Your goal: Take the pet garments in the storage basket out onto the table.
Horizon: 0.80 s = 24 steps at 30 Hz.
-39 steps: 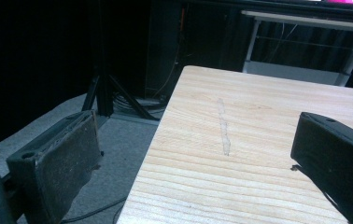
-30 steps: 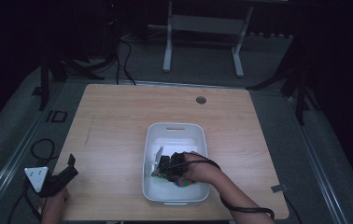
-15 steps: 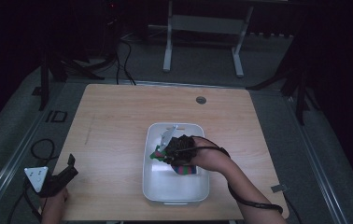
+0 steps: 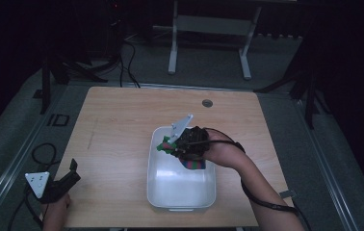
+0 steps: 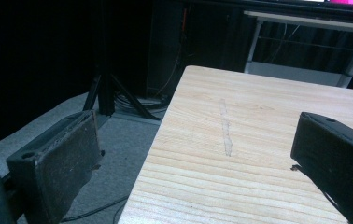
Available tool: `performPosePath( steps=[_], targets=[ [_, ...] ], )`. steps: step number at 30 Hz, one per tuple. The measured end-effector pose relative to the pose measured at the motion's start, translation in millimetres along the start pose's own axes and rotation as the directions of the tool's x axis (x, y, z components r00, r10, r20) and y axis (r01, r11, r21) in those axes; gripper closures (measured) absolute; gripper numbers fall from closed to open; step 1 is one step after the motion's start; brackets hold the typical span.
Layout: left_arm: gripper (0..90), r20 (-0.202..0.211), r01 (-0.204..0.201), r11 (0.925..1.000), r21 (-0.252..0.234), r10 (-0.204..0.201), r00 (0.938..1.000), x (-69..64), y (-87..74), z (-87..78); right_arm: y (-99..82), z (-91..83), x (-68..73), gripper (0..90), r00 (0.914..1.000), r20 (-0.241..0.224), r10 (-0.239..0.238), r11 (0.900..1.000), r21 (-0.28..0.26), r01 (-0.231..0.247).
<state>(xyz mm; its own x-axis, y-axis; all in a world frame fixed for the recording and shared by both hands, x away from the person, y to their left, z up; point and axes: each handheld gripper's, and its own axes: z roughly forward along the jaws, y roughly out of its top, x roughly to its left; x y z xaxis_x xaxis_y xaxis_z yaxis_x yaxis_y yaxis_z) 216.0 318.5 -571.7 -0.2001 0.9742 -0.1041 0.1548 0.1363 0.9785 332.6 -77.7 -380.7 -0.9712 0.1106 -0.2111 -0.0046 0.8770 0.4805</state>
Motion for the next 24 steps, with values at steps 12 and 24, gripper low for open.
performPosePath(
  steps=[12, 24],
  targets=[
    [1.9, 0.000, -0.002, 1.0000, 0.001, 0.002, 1.0000, -0.1, 0.0, 0.0, -12.4, -37.6, -19.1, 68.1, 0.9963, 0.077, 0.040, 0.9991, -0.015, -0.039],
    [1.8, -0.005, -0.004, 1.0000, -0.003, 0.004, 1.0000, -0.8, -0.2, -0.2, -67.1, -67.5, -37.7, 68.0, 0.9774, 0.154, 0.145, 0.9895, -0.017, -0.144]
  ],
)
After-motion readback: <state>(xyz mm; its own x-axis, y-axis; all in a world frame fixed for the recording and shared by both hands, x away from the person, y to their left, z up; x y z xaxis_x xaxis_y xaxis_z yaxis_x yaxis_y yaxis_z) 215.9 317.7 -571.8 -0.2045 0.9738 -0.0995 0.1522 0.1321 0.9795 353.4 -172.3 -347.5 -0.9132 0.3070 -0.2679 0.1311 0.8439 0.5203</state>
